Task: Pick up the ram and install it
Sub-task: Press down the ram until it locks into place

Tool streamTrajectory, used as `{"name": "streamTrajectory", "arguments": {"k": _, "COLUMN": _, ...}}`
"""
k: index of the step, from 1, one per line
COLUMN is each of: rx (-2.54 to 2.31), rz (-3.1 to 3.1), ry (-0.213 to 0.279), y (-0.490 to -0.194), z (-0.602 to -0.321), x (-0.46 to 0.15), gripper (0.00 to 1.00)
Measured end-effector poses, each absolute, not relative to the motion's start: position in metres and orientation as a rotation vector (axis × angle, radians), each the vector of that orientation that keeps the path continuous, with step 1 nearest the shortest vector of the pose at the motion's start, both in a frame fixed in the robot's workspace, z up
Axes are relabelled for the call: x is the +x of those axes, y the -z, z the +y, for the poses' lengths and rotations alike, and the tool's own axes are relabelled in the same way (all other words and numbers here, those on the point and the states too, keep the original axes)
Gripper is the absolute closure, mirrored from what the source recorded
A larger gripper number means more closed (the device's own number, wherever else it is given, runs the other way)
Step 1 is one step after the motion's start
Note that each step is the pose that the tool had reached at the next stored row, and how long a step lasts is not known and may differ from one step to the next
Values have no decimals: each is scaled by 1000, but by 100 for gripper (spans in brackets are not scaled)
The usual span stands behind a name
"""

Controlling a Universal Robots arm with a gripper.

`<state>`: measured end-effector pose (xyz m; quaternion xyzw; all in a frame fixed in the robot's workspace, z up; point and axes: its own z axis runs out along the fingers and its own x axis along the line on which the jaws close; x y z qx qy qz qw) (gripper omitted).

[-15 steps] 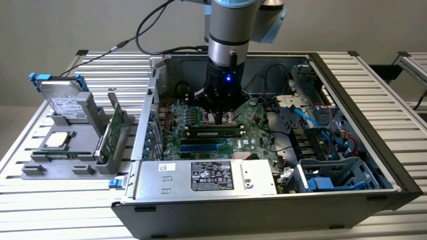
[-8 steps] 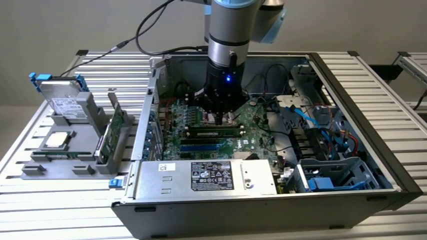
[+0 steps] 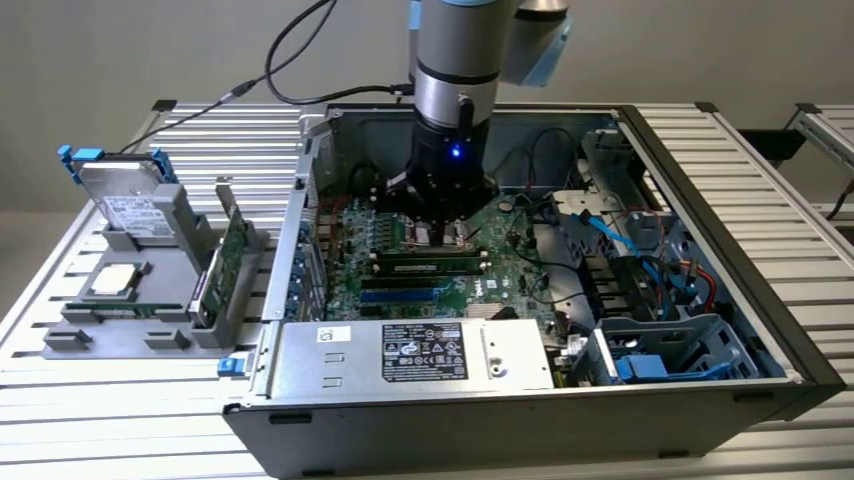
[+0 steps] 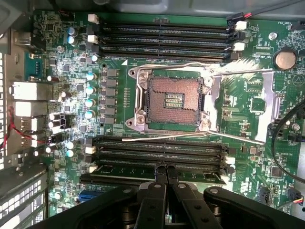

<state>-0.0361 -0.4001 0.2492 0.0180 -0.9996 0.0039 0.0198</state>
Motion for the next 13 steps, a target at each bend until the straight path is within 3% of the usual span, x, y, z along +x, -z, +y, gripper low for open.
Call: {"name": "streamTrajectory", "arguments": {"k": 13, "rx": 55, "rz": -3103, "ry": -4, "y": -254, "z": -416, "x": -39, "gripper": 90}}
